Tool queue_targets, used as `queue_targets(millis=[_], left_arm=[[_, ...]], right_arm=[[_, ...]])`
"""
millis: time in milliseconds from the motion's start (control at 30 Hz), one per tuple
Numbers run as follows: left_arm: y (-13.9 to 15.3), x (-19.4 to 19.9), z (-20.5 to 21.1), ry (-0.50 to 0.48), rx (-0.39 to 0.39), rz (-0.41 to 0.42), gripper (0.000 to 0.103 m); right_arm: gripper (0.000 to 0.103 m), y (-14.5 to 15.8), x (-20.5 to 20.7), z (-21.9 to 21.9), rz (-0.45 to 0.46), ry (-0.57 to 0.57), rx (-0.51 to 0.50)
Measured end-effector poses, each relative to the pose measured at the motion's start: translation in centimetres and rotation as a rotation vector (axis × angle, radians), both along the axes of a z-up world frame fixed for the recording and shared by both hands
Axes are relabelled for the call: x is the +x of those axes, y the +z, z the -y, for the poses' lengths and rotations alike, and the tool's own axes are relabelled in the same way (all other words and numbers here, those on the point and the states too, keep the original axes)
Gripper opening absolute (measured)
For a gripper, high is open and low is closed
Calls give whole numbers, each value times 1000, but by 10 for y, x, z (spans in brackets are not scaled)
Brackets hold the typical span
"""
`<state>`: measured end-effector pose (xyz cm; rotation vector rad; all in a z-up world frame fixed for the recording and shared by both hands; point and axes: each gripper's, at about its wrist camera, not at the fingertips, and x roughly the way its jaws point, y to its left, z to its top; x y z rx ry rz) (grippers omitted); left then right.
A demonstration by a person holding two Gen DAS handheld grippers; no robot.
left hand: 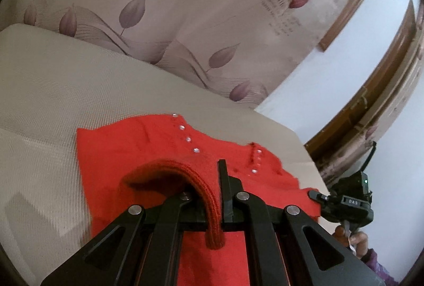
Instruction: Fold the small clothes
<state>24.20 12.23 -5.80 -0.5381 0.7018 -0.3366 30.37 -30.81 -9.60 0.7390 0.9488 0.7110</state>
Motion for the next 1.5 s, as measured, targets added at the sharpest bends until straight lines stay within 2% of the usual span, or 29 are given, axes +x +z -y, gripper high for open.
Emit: queue_targets(millis=[133, 233, 300, 333, 367, 400, 433, 467, 533, 567, 600, 733, 833, 1033, 1133, 1200, 1333, 1433, 1500], left_arm=[[-13, 19, 2, 12, 26, -26, 5], [-21, 30, 1, 13, -6, -52, 12], [-23, 34, -3, 30, -52, -62, 25], [-22, 35, -5, 44, -66, -56, 39], [-20, 34, -8, 65, -79, -41, 59], [-17, 32, -11, 95, -85, -19, 68], [-13, 29, -14, 142, -73, 1, 82], [-8, 27, -16, 179, -63, 23, 86], [1, 22, -20, 203, -46, 73, 88], [4, 22, -21, 204, -32, 74, 88], [6, 22, -20, 199, -14, 74, 88], [12, 8, -17, 146, 62, 74, 88], [11, -11, -23, 101, 129, 56, 88], [-3, -45, -51, 70, 107, -13, 88], [-11, -52, -55, 20, 93, -34, 88], [-9, -52, -49, -2, 114, -24, 87], [5, -31, -29, -46, 203, 38, 87], [4, 2, -19, -66, 206, 4, 87], [-4, 26, -12, -89, 196, -50, 87]], right_arm=[[10, -15, 17, 2, -22, -25, 38], [11, -25, 27, 5, -45, -57, 79], [12, -33, 31, 10, -73, -79, 137], [12, -34, 32, 11, -80, -82, 158], [13, -35, 32, 13, -83, -87, 177], [14, -34, 30, 15, -73, -96, 182], [14, -32, 28, 17, -55, -108, 188], [17, -29, 26, 21, -36, -127, 201], [30, -25, 23, 28, -13, -166, 222], [44, -22, 20, 33, 1, -184, 236], [54, -19, 17, 37, 14, -198, 239], [54, 3, 4, 38, 79, -157, 183], [54, 18, -10, 26, 134, -101, 51], [54, 28, -53, 3, 236, -57, -222], [54, 25, -66, 1, 273, -74, -308], [54, 25, -64, 2, 274, -85, -322], [54, 33, -41, 0, 271, -94, -347], [54, 37, -19, -11, 263, -70, -374], [54, 37, -7, -22, 260, -54, -429]])
